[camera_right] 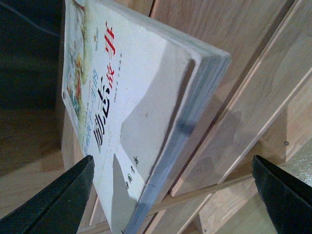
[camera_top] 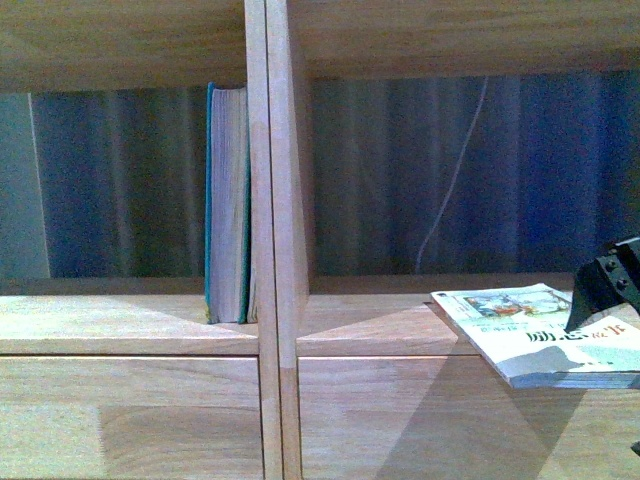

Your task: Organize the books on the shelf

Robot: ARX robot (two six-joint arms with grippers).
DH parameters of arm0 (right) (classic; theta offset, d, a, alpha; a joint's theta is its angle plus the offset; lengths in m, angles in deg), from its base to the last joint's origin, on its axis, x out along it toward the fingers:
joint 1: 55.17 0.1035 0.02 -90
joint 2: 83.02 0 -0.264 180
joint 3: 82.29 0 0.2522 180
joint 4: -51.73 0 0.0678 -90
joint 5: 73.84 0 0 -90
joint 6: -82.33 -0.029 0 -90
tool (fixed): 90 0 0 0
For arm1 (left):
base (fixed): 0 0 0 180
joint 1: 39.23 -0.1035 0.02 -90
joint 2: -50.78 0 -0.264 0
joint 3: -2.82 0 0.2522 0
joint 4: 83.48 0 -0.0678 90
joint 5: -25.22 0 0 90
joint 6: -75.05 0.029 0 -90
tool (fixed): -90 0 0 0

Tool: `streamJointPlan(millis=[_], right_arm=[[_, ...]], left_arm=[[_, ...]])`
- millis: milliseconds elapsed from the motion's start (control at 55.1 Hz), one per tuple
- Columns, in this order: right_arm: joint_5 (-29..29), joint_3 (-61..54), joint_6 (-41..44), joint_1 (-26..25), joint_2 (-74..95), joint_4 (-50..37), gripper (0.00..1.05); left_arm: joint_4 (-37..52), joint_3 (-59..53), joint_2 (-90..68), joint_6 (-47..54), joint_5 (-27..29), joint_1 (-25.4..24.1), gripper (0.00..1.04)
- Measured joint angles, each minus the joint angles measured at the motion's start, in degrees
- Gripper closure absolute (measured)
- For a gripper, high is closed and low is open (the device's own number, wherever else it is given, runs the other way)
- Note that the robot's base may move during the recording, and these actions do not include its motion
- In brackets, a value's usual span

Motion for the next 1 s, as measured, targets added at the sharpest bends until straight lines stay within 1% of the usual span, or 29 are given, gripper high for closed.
streamJointPlan(millis=[399, 526, 653, 780, 834, 870, 997], right_arm=[[1.7, 11.0, -0.6, 1.5, 8.3, 0.0, 0.07], [2.3, 12.0, -0.1, 1.8, 9.9, 0.0, 0.08], [2.4, 12.0, 0.4, 1.8, 10.1, -0.9, 0.25], [2.3, 11.9, 1.0, 1.7, 10.1, -2.0, 0.46], [2.3, 11.8, 1.2, 1.6, 10.1, -2.2, 0.53], [2.3, 11.6, 1.4, 1.6, 10.1, -2.3, 0.61], [2.0, 11.2, 1.4, 1.5, 10.1, -2.9, 0.78]], left_arm=[[0.0, 0.0, 0.0, 0.0, 0.0, 0.0, 0.07], [0.0, 0.0, 0.0, 0.0, 0.0, 0.0, 0.07], [0.0, 0.0, 0.0, 0.0, 0.0, 0.0, 0.07], [0.0, 0.0, 0.0, 0.0, 0.0, 0.0, 0.07], [0.0, 0.0, 0.0, 0.0, 0.0, 0.0, 0.07], [0.0, 0.0, 0.0, 0.0, 0.0, 0.0, 0.07], [0.0, 0.0, 0.0, 0.0, 0.0, 0.0, 0.07]])
